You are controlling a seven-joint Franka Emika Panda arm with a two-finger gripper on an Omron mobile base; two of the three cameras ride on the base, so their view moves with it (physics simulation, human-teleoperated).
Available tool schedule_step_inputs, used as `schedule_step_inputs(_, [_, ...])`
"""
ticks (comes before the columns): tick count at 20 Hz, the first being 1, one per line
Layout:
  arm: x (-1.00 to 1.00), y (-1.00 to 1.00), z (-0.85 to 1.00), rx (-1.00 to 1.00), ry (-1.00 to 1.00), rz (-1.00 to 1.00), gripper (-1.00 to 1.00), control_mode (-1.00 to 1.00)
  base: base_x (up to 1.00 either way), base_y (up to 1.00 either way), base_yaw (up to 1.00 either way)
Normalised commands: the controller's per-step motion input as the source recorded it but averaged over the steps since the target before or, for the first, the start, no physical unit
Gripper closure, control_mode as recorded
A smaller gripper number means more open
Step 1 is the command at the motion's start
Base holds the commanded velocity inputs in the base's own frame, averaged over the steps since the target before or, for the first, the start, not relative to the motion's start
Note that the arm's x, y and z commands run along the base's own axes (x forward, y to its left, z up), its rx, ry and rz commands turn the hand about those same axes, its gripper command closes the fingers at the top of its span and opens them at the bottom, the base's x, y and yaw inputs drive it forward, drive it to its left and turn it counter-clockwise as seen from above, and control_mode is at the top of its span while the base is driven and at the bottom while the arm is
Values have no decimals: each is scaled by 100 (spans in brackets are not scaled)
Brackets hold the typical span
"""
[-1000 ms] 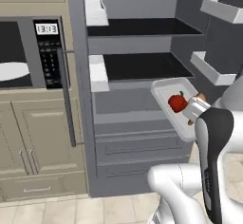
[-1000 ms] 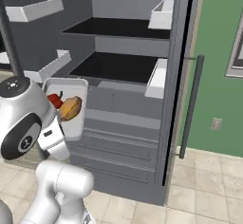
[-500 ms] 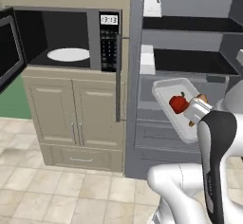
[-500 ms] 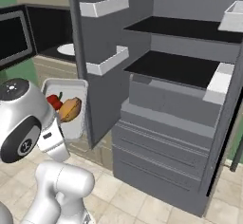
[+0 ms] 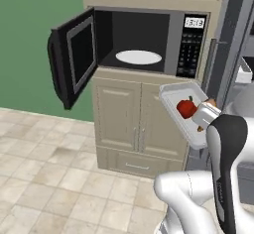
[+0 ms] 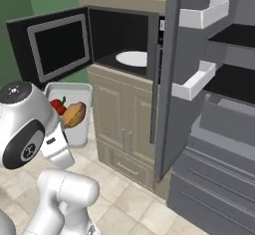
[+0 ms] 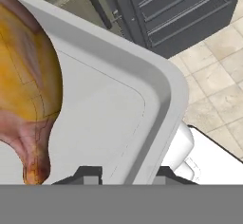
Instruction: Place the tupperware containing the chicken drumstick and bell pepper meal in the microwave. Close the microwave door and press the start button to reheat the meal.
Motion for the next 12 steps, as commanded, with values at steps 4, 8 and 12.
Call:
schedule_step_inputs(4, [0,0,0,0,0,0,100,100,61,55,0])
schedule_step_inputs(8, [0,0,0,0,0,0,100,100,73,17,-5])
schedule_step_inputs(12, [0,0,0,0,0,0,100,100,82,1,-6])
